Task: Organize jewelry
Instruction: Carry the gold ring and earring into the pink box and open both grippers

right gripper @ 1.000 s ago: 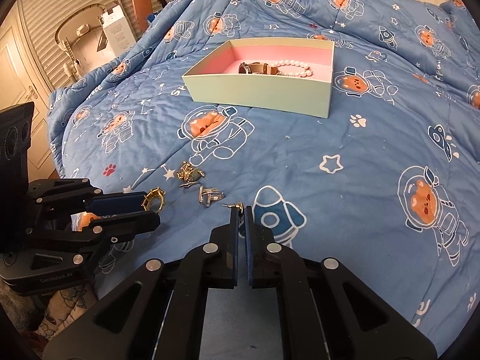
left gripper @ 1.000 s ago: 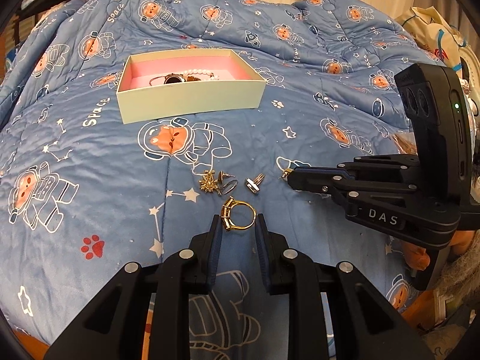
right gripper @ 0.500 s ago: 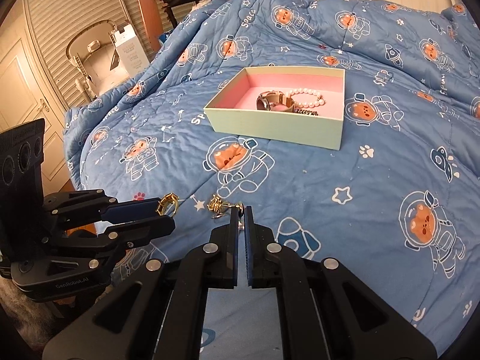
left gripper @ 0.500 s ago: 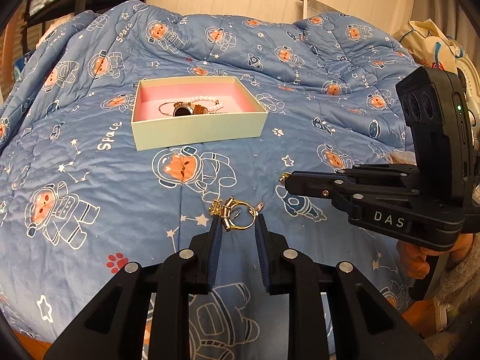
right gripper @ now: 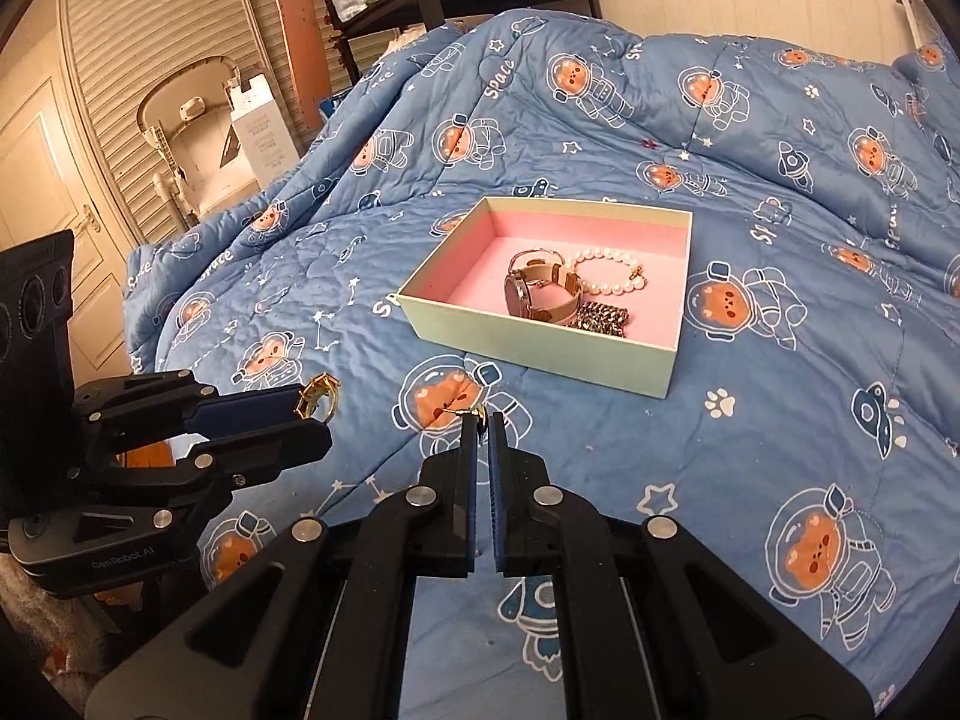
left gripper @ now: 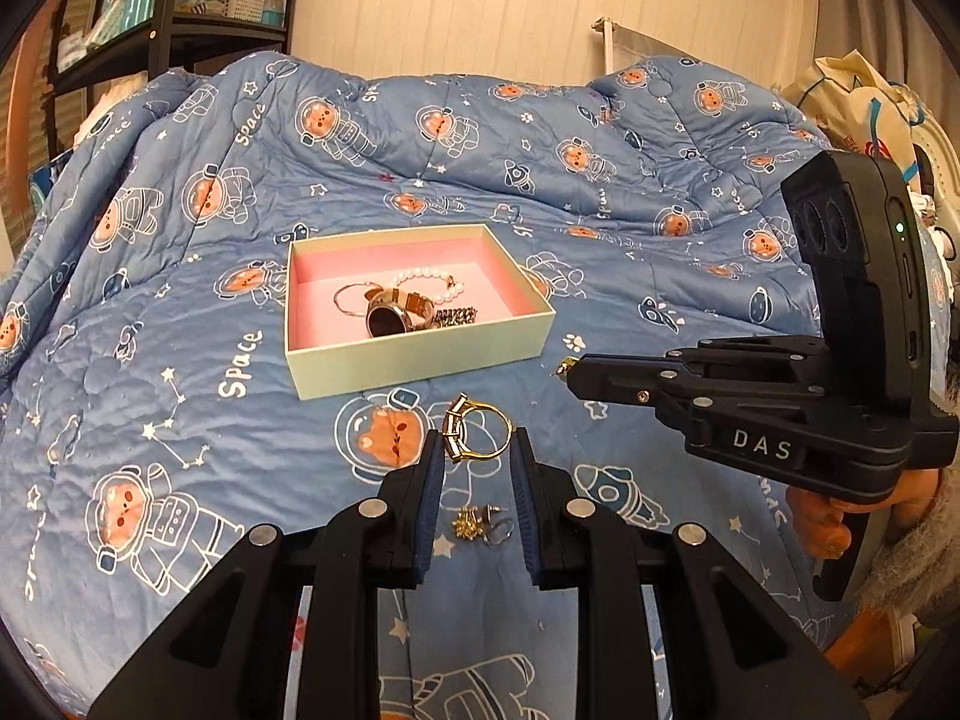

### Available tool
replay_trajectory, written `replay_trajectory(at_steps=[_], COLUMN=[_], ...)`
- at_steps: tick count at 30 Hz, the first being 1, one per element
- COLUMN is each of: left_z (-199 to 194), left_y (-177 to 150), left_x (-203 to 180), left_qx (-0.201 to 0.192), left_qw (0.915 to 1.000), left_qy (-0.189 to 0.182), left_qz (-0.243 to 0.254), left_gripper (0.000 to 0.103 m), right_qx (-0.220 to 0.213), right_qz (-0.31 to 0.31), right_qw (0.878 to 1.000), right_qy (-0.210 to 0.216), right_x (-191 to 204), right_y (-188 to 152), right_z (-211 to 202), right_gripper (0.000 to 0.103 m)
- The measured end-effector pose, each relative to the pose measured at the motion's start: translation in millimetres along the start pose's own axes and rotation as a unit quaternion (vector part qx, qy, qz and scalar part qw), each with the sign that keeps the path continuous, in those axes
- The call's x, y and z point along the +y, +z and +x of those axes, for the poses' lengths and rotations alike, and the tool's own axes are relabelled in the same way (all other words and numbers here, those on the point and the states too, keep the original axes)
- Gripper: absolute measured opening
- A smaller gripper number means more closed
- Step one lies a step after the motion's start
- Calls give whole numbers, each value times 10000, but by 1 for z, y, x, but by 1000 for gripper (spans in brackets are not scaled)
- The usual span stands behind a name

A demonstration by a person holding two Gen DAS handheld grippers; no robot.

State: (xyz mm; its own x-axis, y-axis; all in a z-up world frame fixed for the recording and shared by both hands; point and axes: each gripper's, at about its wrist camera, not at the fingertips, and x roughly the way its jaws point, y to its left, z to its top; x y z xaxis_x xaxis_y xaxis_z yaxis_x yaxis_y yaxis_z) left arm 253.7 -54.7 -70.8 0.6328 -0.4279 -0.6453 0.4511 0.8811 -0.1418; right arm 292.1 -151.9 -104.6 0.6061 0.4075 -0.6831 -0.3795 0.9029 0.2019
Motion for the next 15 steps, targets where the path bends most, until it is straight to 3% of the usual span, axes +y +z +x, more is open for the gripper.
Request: replay_trajectory(at_steps=[6,15], left_z=[9,45], left_y=[21,57], left_x=[7,39], left_qx=[-55,164], left_qw=[9999,9997], left_qy=[49,141], left_qz=[151,104], left_gripper=[22,22], right_qx=[15,137], right_qz=[-40,63], right_qw=[10000,9998], right_qy=[43,-103], right_x=[-9,-33], right_y=[23,66], right_z=[9,42], right_gripper=[4,4])
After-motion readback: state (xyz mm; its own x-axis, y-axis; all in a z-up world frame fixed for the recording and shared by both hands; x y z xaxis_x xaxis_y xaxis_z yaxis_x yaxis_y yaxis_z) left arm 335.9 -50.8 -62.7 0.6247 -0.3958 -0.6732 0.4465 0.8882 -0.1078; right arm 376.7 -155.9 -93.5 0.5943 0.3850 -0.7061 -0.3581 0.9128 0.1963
